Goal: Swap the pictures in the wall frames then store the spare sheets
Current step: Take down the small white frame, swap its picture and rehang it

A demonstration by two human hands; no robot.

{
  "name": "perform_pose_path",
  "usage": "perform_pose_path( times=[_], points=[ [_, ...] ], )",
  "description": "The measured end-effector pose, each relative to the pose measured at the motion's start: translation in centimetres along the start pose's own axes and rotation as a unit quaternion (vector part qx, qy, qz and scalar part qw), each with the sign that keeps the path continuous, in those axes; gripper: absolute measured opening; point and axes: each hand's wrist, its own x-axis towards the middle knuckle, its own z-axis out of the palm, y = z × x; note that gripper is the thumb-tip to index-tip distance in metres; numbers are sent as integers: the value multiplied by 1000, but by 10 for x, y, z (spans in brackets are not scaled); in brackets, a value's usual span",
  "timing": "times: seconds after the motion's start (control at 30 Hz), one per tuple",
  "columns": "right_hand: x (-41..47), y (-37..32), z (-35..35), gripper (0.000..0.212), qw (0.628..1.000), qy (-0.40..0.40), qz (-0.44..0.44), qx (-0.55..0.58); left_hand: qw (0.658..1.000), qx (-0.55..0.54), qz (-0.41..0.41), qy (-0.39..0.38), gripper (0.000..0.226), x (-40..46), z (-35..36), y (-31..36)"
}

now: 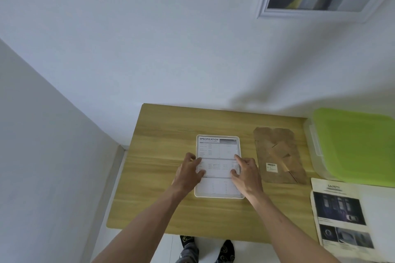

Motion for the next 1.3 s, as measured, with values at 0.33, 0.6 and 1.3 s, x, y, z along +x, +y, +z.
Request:
perform_pose_path(
  times=[0.33, 0.6, 1.3],
  points=[
    [-6, -5, -8, 60, 1000, 6, 23, 8, 998, 37, 18, 39, 52, 1, -1, -2],
    [14, 47, -71, 58, 991, 80, 110, -5, 978, 55, 126, 156, 44, 18, 31, 65],
    [51, 144, -123, 33, 964, 10, 200, 177, 940, -226, -251, 50, 43, 52, 115, 198]
  ],
)
